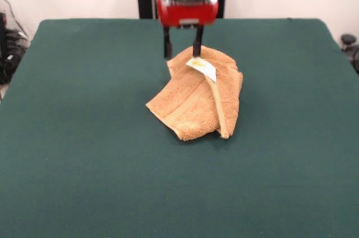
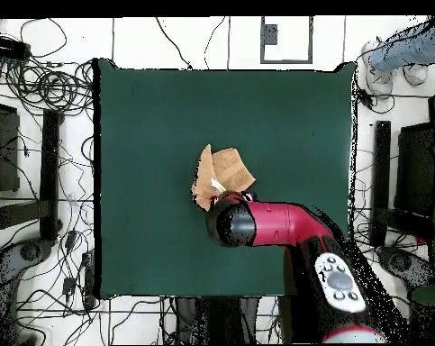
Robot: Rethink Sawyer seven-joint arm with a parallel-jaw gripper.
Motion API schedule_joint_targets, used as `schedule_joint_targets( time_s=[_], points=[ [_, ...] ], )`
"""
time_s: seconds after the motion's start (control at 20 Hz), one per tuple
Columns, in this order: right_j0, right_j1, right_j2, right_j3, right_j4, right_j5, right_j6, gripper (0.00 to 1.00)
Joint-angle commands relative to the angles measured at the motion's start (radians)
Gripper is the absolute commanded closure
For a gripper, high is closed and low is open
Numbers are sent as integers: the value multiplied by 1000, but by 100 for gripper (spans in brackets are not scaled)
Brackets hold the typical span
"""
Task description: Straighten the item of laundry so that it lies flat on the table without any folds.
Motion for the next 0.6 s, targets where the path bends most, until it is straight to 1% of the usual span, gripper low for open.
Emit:
schedule_joint_targets(
  time_s=[0.05,0.2,0.3,0.35,0.45,0.6],
  points=[
    [16,227,182,-195,-34,-116,5,0],
    [7,275,220,-242,-20,-133,18,0],
    [23,286,214,-255,-7,-197,75,0],
    [28,281,212,-250,17,-212,112,0],
    [38,273,212,-257,37,-208,137,0],
    [41,256,219,-260,44,-213,144,0]
  ],
)
